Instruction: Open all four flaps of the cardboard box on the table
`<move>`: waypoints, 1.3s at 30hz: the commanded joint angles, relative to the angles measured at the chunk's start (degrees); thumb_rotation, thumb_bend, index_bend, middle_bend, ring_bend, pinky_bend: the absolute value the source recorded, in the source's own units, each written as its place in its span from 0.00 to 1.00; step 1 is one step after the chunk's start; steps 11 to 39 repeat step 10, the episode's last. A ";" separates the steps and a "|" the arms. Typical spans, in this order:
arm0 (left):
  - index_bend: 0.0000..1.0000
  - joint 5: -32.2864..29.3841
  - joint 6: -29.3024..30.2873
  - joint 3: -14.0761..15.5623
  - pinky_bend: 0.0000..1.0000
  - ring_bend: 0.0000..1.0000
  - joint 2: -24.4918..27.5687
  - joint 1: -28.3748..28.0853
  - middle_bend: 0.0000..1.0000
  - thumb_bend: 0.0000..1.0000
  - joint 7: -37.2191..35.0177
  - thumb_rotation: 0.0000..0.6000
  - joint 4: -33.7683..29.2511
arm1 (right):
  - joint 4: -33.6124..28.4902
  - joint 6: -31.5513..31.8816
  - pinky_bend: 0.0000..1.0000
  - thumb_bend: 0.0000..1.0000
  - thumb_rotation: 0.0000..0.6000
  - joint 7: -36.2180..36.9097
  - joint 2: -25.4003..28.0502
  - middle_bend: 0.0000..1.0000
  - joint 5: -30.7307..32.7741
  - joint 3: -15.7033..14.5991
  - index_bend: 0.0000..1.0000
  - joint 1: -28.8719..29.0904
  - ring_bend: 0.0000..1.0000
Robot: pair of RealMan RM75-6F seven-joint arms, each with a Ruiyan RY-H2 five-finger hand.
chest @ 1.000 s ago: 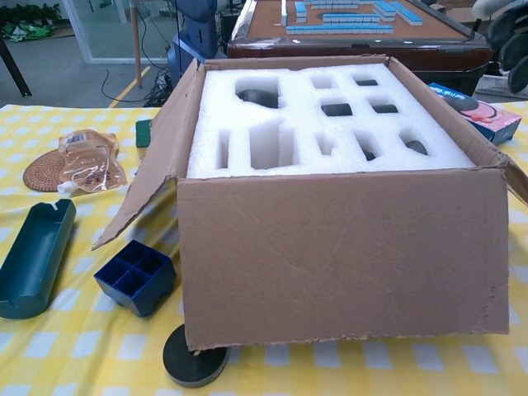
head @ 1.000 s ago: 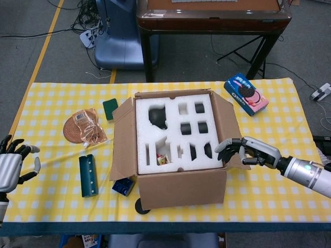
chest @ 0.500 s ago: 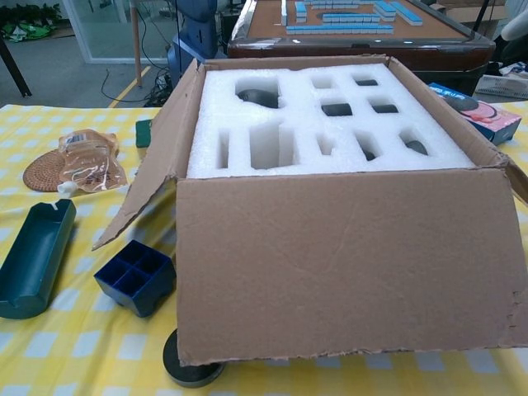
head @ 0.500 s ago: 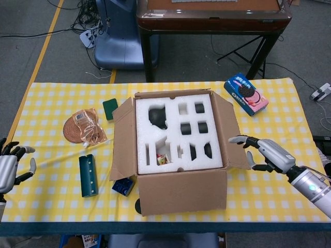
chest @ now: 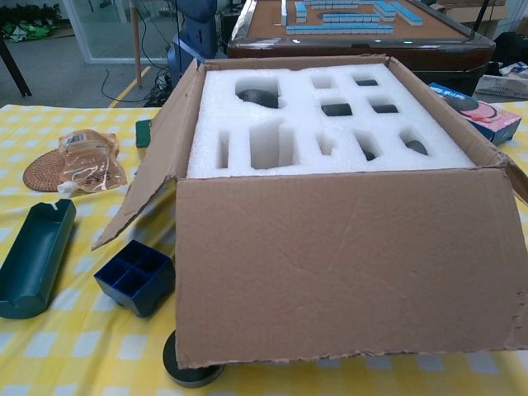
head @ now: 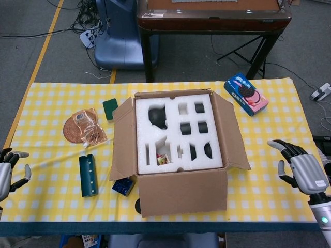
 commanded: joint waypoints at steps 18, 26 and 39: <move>0.38 2.44 2.83 1.46 0.00 0.15 -1.16 2.52 0.31 0.56 0.34 0.38 -0.72 | 2.50 1.51 0.25 0.70 1.00 -0.50 -2.13 0.19 -0.50 1.94 0.18 -3.89 0.21; 0.38 2.44 2.83 1.46 0.00 0.15 -1.16 2.52 0.31 0.56 0.34 0.38 -0.72 | 2.50 1.51 0.25 0.70 1.00 -0.50 -2.13 0.19 -0.50 1.94 0.18 -3.89 0.21; 0.38 2.44 2.83 1.46 0.00 0.15 -1.16 2.52 0.31 0.56 0.34 0.38 -0.72 | 2.50 1.51 0.25 0.70 1.00 -0.50 -2.13 0.19 -0.50 1.94 0.18 -3.89 0.21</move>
